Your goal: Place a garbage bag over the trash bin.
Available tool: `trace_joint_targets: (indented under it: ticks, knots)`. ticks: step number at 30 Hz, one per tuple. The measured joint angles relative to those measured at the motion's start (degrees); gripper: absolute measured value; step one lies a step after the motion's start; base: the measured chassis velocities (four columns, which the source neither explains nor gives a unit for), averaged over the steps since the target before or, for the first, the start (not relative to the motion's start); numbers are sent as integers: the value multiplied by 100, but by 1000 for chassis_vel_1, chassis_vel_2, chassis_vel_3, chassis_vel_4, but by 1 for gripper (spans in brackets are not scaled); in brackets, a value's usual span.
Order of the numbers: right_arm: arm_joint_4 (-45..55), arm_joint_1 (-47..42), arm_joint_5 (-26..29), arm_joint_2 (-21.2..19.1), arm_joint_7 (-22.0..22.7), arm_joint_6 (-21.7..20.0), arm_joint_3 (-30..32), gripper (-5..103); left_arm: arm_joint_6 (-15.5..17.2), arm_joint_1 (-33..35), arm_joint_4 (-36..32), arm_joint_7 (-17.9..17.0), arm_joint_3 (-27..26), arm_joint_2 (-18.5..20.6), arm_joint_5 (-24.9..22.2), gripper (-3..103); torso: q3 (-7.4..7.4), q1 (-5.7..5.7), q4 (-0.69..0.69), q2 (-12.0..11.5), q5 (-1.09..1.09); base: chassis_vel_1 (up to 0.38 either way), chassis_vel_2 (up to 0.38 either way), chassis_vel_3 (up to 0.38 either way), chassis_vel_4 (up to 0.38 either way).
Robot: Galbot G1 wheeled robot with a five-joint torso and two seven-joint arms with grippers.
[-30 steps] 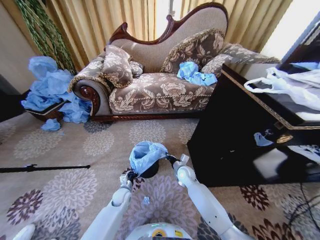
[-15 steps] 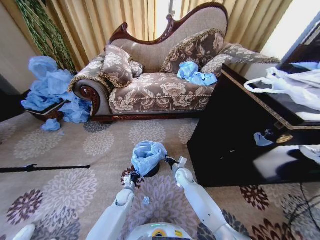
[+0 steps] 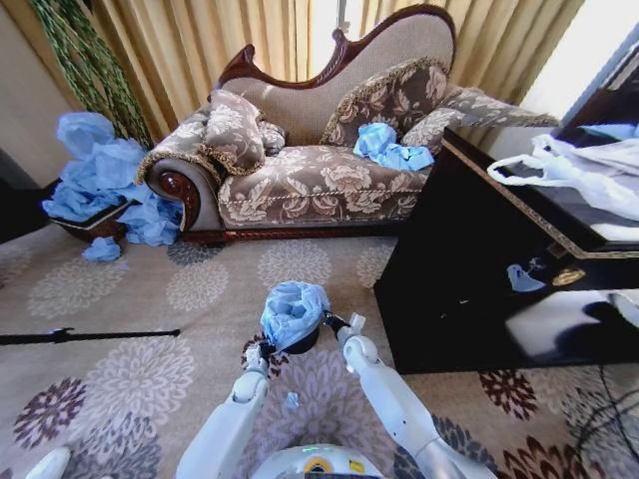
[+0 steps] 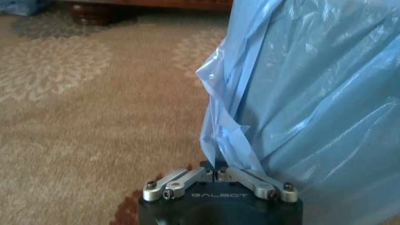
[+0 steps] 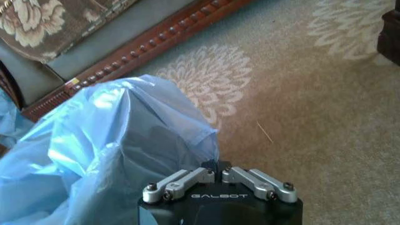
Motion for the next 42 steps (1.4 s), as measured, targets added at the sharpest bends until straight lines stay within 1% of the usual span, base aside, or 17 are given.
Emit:
trace_joint_targets:
  ticks: [6,9,11,13,14,18,20,21,23,26,30,32,33,35,38,41,42]
  knots:
    - [9,-5,-147,-30,6,62,-8,0,100,127,-188,-73,-18,-5,35,0,0,0,0,0,0,0,0,0,0]
    - [340,-106,-163,-174,116,32,-43,-3,-116,316,-472,-4,-23,71,51,-3,0,0,0,-1,-1,0,0,0,0]
    - [471,-158,-181,-234,155,25,-68,-3,-244,394,-578,23,-24,107,80,1,0,0,0,-1,0,0,0,0,0]
    - [658,-250,-236,-332,218,22,-108,-1,-470,531,-746,58,-42,181,118,12,0,0,0,-1,0,0,0,0,0]
    - [658,-250,-236,-332,218,22,-108,-1,-470,531,-746,58,-42,181,118,12,0,0,0,-1,0,0,0,0,0]
    - [846,-382,-395,-419,247,28,-135,4,-610,736,-1034,78,-95,264,128,28,0,0,0,-1,0,0,0,0,0]
    - [981,-504,-596,-511,239,93,-137,16,-617,934,-1349,39,-142,328,126,39,0,0,1,-1,0,0,0,0,0]
    - [1096,-595,-725,-631,225,148,-148,21,-634,1039,-1485,30,-152,382,134,50,-1,0,0,-1,1,0,0,0,0]
    - [1156,-634,-792,-698,215,179,-153,27,-654,1080,-1534,28,-157,404,144,50,-1,0,0,-1,0,0,0,0,0]
    - [1318,-772,-1018,-885,198,299,-137,42,-701,1168,-1653,10,-200,439,168,66,0,0,0,-1,0,0,0,0,0]
    - [1450,-849,-1121,-986,197,355,-95,48,-707,1215,-1735,-1,-225,454,171,71,-1,0,0,-1,0,0,0,0,0]
    - [1803,-998,-1228,-1192,178,377,45,65,-647,1317,-1986,-7,-292,493,163,88,-1,-1,0,-1,0,0,0,0,0]
    - [1916,-1031,-1259,-1257,155,386,116,65,-579,1345,-2092,-10,-329,499,144,92,-1,0,0,-1,0,0,0,0,0]
    - [1999,-1054,-1262,-1301,147,389,169,70,-509,1364,-2191,-12,-353,511,121,92,-1,0,0,-1,0,0,0,0,0]
    - [2299,-1141,-1024,-1427,148,356,358,80,-267,1361,-2522,2,-349,632,-31,99,-1,-1,0,-1,1,0,0,0,0]
    - [2591,-1061,137,-1418,289,107,499,96,53,1310,-2991,6,-327,862,-360,100,-1,0,-2,-1,-1,0,0,0,0]
    - [2591,-1061,137,-1418,289,107,499,96,53,1310,-2991,6,-327,862,-360,100,-1,0,-2,-1,-1,0,0,0,0]
